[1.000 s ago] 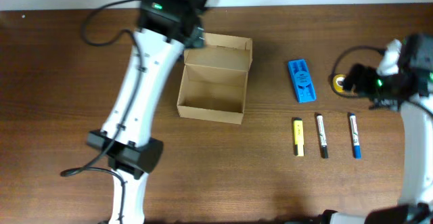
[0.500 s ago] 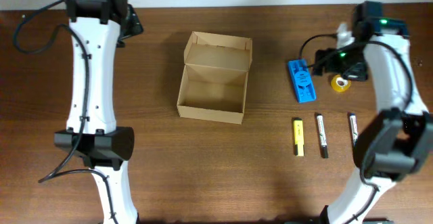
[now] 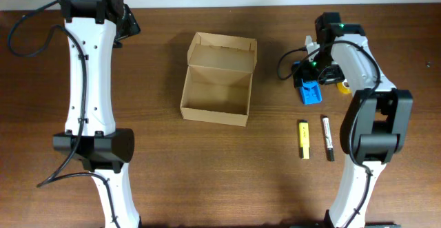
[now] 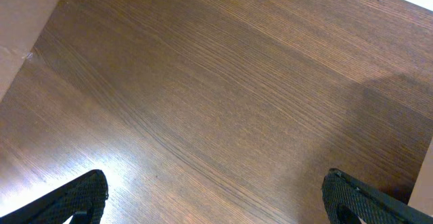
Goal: Pack container
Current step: 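Lift the left arm away and grasp the blue duster with right gripper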
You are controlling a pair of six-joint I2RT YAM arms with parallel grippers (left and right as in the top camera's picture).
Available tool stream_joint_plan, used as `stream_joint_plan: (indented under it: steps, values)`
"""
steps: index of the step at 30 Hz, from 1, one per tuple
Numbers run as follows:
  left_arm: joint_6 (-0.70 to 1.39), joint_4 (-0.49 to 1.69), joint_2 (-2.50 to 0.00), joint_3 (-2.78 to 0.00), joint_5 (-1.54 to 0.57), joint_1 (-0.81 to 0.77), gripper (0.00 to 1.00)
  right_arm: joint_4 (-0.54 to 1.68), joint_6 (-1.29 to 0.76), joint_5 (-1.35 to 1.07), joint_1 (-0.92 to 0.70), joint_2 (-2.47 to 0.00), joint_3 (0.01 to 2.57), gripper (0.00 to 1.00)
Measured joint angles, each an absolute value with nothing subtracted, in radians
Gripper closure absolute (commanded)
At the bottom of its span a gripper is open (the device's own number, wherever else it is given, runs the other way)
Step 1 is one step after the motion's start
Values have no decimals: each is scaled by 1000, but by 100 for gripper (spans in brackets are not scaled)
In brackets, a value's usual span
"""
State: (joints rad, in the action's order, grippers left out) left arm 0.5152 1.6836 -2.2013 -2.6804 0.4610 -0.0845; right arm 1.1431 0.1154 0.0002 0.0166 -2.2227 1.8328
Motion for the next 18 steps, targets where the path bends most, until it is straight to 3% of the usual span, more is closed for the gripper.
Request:
stream_joint_plan:
  steps: [16, 18]
  values:
    - [515, 1684, -2201, -2680, 461, -84, 0, 1128, 116, 23, 17, -2303, 1833, 7]
    - [515, 1684, -2201, -2680, 461, -84, 0, 1120, 116, 23, 17, -2305, 1833, 13]
